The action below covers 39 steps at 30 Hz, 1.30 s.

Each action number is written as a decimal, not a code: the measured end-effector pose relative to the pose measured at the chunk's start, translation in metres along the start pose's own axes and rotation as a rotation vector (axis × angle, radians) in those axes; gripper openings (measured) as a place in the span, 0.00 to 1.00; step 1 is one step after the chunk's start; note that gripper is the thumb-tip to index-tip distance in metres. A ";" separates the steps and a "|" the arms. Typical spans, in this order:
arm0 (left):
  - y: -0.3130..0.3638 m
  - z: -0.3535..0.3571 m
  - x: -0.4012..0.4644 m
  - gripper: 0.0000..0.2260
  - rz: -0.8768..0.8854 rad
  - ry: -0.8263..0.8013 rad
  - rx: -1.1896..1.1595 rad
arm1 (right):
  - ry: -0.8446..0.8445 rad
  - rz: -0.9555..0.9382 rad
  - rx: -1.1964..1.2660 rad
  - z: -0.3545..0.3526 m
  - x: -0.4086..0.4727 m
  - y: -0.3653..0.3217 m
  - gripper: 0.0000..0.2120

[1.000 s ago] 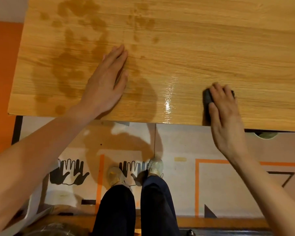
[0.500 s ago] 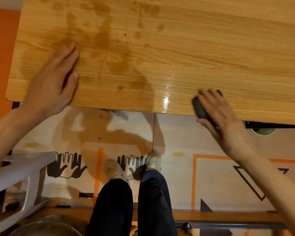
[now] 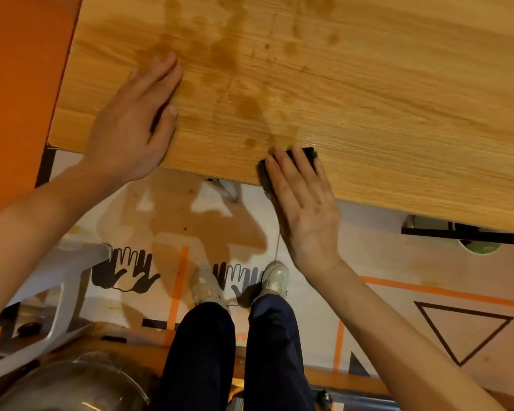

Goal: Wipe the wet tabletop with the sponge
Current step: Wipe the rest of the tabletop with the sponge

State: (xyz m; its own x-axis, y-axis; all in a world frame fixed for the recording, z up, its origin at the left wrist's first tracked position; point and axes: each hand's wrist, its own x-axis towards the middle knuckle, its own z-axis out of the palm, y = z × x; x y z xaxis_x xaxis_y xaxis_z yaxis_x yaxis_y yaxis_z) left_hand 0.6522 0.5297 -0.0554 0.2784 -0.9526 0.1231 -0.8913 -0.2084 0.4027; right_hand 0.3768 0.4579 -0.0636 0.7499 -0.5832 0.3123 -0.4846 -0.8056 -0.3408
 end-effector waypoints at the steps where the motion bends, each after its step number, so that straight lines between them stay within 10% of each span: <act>1: 0.000 0.000 0.000 0.23 -0.001 -0.003 0.002 | -0.003 -0.007 0.018 0.005 0.007 -0.009 0.19; 14: -0.026 -0.029 -0.007 0.22 -0.101 -0.018 -0.100 | -0.117 -0.100 -0.070 -0.043 -0.026 0.057 0.23; 28: -0.064 -0.025 -0.013 0.21 -0.024 0.045 -0.028 | -0.100 -0.113 0.080 0.078 0.086 -0.130 0.19; 39: -0.064 -0.020 -0.014 0.23 0.007 0.081 -0.033 | -0.266 0.237 -0.065 -0.016 0.047 -0.015 0.23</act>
State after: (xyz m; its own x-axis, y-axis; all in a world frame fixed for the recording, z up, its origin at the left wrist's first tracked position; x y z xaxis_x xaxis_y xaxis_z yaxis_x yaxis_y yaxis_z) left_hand 0.7124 0.5609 -0.0648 0.3018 -0.9325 0.1983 -0.8814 -0.1937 0.4309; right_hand 0.4122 0.4408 -0.0296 0.7001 -0.7139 -0.0135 -0.6803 -0.6612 -0.3164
